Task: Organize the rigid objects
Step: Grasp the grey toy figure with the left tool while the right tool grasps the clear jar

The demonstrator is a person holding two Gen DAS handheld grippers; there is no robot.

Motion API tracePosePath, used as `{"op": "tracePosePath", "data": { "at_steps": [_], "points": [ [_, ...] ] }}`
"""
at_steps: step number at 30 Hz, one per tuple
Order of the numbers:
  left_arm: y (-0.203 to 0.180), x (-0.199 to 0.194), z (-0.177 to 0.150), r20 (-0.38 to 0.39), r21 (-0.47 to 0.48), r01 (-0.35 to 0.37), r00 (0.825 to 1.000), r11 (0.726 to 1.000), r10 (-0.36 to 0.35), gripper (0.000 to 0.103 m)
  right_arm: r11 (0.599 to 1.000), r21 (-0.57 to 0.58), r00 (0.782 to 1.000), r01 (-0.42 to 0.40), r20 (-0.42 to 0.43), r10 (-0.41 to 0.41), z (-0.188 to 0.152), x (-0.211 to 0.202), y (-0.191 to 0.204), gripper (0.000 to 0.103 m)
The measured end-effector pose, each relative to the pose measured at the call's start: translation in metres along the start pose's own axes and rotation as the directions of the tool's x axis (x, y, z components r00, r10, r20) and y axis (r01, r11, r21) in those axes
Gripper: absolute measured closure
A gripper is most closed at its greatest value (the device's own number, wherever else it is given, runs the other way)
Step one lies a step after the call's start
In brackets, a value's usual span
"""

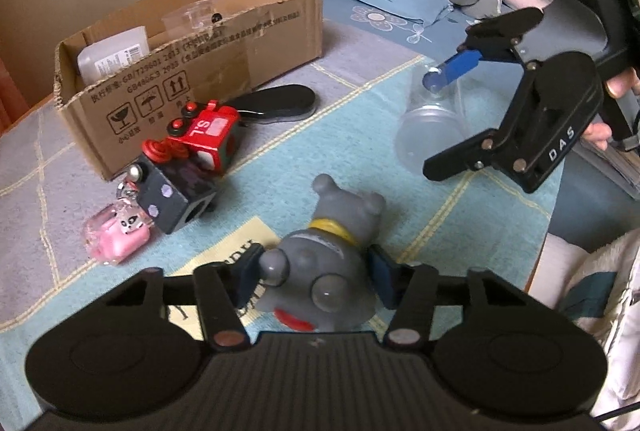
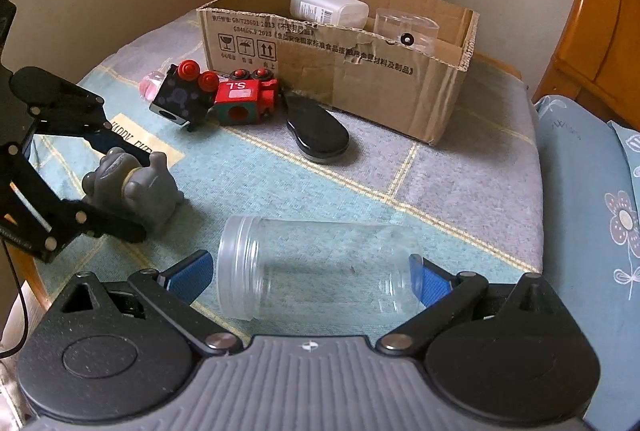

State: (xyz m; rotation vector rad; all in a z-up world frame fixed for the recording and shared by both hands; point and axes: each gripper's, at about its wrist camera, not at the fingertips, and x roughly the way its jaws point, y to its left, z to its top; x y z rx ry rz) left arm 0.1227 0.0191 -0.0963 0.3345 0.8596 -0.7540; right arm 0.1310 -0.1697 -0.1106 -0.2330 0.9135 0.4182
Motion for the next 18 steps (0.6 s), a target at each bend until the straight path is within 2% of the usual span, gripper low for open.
{"op": "tracePosePath", "data": {
  "at_steps": [3, 6, 10, 18],
  "points": [
    [0.002, 0.000, 0.000, -0.001, -0.006, 0.006, 1.000, 1.000, -0.006, 0.050, 1.000, -0.020, 1.000, 0.023, -0.012, -0.023, 0.002, 0.002, 0.003, 0.001],
    [0.000, -0.001, 0.000, -0.003, 0.000, -0.001, 1.000, 1.000, 0.001, 0.050, 0.998, -0.037, 0.999, 0.047, -0.026, -0.048, 0.004, 0.002, 0.006, 0.008],
    [0.001, -0.003, 0.001, -0.011, -0.003, 0.000, 1.000, 1.000, 0.000, 0.051, 0.996, -0.063, 0.997, 0.067, -0.030, -0.069, 0.006, 0.000, 0.009, 0.008],
    [0.002, -0.015, 0.005, -0.013, -0.027, -0.011, 1.000, 1.000, 0.011, 0.051, 0.996, -0.080, 0.999, 0.045, -0.021, -0.046, 0.012, -0.013, 0.009, 0.008]
  ]
}}
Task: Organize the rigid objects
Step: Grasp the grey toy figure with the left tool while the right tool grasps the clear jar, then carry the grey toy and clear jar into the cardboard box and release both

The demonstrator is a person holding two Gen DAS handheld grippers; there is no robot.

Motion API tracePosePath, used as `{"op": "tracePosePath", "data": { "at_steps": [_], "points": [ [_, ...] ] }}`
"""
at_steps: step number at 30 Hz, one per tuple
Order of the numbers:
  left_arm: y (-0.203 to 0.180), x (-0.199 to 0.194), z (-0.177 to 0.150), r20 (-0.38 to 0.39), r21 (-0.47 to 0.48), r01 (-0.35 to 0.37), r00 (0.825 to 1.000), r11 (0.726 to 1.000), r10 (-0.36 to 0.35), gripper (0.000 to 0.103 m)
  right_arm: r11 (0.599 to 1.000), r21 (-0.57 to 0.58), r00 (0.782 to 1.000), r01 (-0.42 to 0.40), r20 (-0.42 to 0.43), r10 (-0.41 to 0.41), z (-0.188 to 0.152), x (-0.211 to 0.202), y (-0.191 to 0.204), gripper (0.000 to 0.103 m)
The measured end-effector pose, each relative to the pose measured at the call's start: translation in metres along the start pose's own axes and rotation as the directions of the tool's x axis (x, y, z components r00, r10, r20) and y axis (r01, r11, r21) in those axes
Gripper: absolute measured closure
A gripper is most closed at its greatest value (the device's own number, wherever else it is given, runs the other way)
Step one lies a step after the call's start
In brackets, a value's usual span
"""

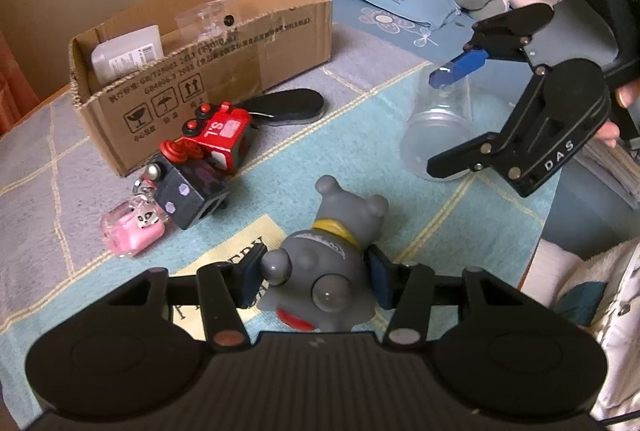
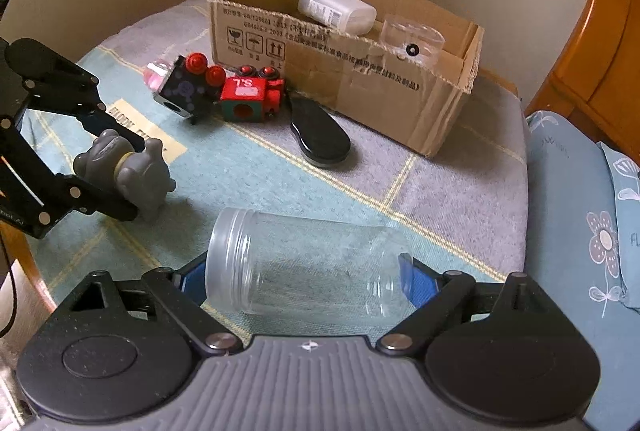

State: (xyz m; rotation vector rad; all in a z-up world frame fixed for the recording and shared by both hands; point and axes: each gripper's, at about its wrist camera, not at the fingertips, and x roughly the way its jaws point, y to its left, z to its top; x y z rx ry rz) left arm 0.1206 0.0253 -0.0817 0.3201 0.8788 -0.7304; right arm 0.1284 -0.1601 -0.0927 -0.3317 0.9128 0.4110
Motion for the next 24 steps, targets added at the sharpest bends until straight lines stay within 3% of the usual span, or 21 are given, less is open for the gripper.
{"op": "tracePosePath", "data": {
  "at_steps": [10, 24],
  "points": [
    [0.001, -0.029, 0.026, 0.018, -0.019, -0.035, 0.999, 0.999, 0.035, 0.051, 0.999, 0.017, 0.996, -0.044, 0.078, 0.043, 0.022, -0.027, -0.009, 0.008],
    [0.033, -0.041, 0.106, 0.085, 0.025, -0.154, 0.985, 0.988, 0.151, 0.051, 0.999, 0.043, 0.979, -0.030, 0.205, 0.021, 0.079, -0.037, -0.037, 0.008]
  ]
}}
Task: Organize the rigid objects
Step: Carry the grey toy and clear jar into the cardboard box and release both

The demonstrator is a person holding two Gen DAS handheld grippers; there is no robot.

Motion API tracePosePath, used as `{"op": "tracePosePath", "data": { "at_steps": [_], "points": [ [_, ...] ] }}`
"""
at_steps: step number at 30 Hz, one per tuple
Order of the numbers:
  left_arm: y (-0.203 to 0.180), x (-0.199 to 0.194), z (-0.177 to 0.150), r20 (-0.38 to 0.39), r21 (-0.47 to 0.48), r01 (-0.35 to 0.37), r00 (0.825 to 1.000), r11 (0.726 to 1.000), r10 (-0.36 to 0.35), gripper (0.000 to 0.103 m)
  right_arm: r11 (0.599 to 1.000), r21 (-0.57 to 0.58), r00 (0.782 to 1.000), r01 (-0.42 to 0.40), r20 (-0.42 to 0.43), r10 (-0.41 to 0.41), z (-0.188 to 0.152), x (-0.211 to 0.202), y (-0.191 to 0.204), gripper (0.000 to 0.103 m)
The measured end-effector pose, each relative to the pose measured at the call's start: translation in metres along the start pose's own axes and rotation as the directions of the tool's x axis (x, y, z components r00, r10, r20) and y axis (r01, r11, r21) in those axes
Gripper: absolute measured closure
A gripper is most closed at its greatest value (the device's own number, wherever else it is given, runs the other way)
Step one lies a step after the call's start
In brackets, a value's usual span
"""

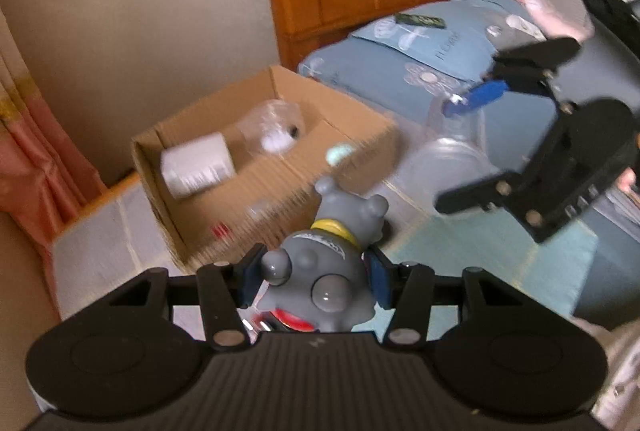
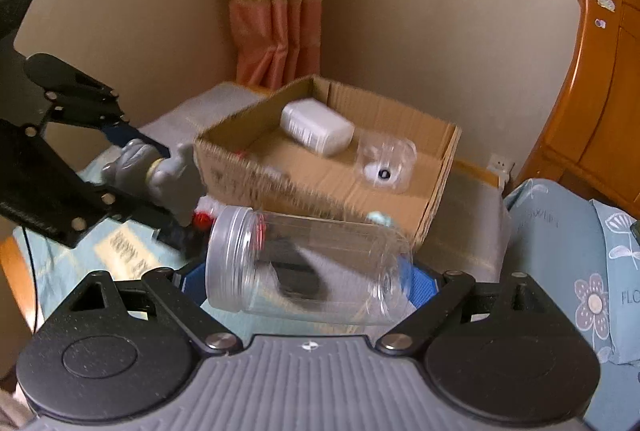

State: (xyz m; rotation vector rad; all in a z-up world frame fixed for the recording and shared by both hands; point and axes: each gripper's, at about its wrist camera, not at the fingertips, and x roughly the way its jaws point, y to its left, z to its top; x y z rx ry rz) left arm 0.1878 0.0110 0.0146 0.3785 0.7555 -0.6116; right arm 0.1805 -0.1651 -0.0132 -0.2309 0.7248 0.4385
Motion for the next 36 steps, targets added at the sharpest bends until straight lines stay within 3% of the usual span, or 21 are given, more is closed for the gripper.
{"op": "tracePosePath", "data": {
  "at_steps": [10, 18, 19, 22, 28, 36],
  "points": [
    [0.046, 0.043, 0.052, -0.006, -0.013, -0.077, 0.997, 0.997, 0.077, 0.051, 0.999, 0.044, 0.999, 0.001, 0.033, -0.003, 0.019, 0.008, -0.016, 0.008],
    [0.067, 0.072, 0.063, -0.008, -0.045, -0.111, 0.994, 0.993, 0.111, 0.049, 0.999, 0.051, 0.999, 0.017, 0.037, -0.019, 0.031, 0.017, -0.025, 0.008],
    [0.070, 0.075, 0.063, -0.007, -0.052, -0.119, 0.993, 0.992, 0.119, 0.045, 0.999, 0.051, 0.999, 0.018, 0.037, -0.020, 0.032, 0.018, -0.026, 0.008],
    [0.078, 0.078, 0.060, -0.007, -0.101, -0.145, 0.989, 0.984, 0.146, 0.011, 0.998, 0.054, 0.999, 0.018, 0.033, -0.019, 0.034, 0.023, -0.027, 0.008],
    [0.086, 0.067, 0.048, 0.003, -0.148, -0.152, 0.988, 0.977, 0.154, 0.009, 0.998, 0.057, 1.000, 0.024, 0.013, -0.025, 0.041, 0.036, -0.031, 0.008],
    [0.093, 0.040, 0.027, -0.066, -0.218, -0.189, 0.982, 0.958, 0.179, 0.008, 0.997, 0.075, 1.000, 0.026, 0.008, -0.026, 0.065, 0.058, -0.035, 0.008]
  ]
}}
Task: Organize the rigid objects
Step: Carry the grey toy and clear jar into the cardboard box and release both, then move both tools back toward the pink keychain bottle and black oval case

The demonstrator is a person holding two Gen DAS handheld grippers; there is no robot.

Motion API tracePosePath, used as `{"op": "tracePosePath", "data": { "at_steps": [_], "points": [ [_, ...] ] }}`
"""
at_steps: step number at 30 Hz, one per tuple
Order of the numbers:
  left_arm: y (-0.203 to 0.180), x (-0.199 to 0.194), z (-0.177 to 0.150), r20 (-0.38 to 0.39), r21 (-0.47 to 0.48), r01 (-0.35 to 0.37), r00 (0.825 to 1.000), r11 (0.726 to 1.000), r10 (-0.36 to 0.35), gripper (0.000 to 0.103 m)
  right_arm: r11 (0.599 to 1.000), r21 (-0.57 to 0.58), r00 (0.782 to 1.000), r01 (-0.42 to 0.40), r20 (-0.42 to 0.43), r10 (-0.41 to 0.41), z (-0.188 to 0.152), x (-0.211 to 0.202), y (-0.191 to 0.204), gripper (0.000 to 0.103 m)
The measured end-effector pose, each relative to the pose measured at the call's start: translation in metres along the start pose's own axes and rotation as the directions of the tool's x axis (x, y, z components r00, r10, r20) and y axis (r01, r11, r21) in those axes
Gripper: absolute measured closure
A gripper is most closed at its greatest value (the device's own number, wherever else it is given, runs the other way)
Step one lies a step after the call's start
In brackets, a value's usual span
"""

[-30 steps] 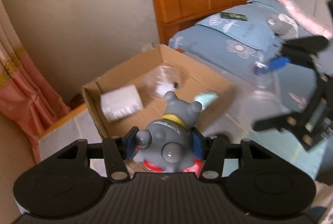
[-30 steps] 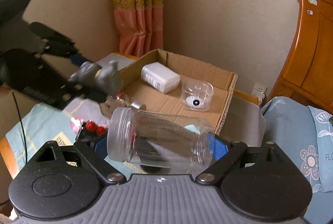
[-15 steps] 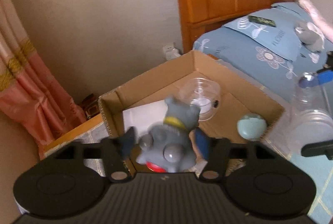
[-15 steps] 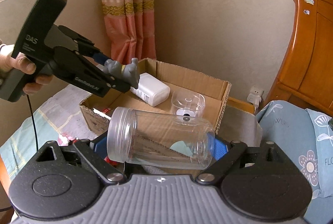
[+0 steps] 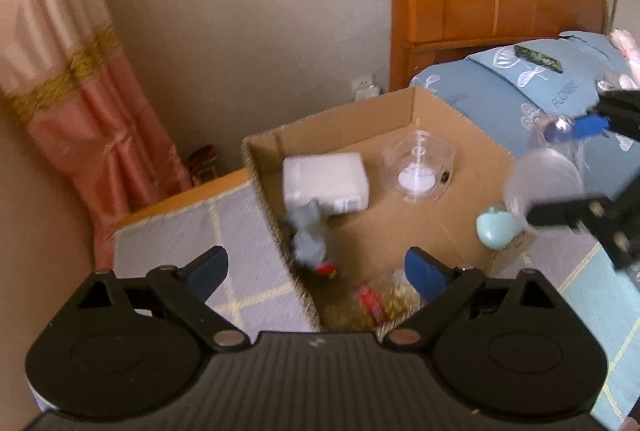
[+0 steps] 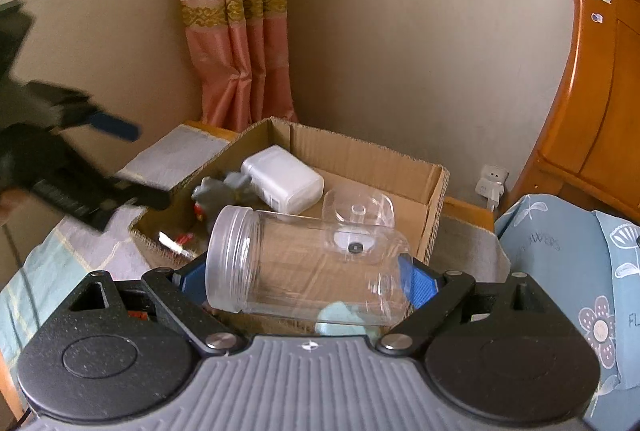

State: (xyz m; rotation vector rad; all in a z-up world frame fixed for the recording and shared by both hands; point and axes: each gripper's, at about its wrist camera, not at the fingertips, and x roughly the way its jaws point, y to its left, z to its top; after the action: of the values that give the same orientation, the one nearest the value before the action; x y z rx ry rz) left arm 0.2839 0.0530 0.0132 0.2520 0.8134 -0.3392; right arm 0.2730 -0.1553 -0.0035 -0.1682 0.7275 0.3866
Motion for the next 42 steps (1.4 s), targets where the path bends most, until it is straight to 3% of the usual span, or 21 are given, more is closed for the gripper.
{"op": "tracePosePath", "data": {
  "at_steps": [5, 10, 12, 18, 32, 42],
  "points": [
    [0.005, -0.016, -0.011, -0.047, -0.023, -0.035, 0.998, 0.999, 0.033, 0.008, 1.000, 0.005, 1.000, -0.007, -0.014, 0.007, 0.017, 0.019, 0.004, 0.008],
    [0.004, -0.029, -0.024, -0.036, -0.026, -0.037, 0.999, 0.999, 0.036, 0.008, 1.000, 0.014, 1.000, 0.007, -0.029, -0.006, 0.026, 0.037, 0.008, 0.008],
    [0.003, -0.033, -0.028, -0.032, -0.027, -0.036, 0.999, 0.999, 0.035, 0.008, 1.000, 0.016, 0.999, 0.017, -0.027, -0.017, 0.027, 0.042, 0.009, 0.000],
    [0.002, -0.040, -0.034, -0.017, -0.033, -0.029, 0.999, 0.999, 0.029, 0.008, 0.999, 0.035, 0.999, 0.037, -0.040, -0.036, 0.022, 0.042, 0.012, 0.000],
    [-0.015, -0.063, -0.050, -0.004, -0.045, -0.054, 0.999, 0.998, 0.053, 0.008, 0.990, 0.120, 0.997, 0.068, -0.038, -0.064, -0.014, -0.002, 0.020, 0.000],
    [-0.034, -0.063, -0.075, 0.006, -0.073, -0.125, 0.992, 0.989, 0.126, 0.004, 0.965, 0.221, 0.989, 0.144, -0.022, -0.143, -0.072, -0.014, 0.037, 0.000]
  ]
}}
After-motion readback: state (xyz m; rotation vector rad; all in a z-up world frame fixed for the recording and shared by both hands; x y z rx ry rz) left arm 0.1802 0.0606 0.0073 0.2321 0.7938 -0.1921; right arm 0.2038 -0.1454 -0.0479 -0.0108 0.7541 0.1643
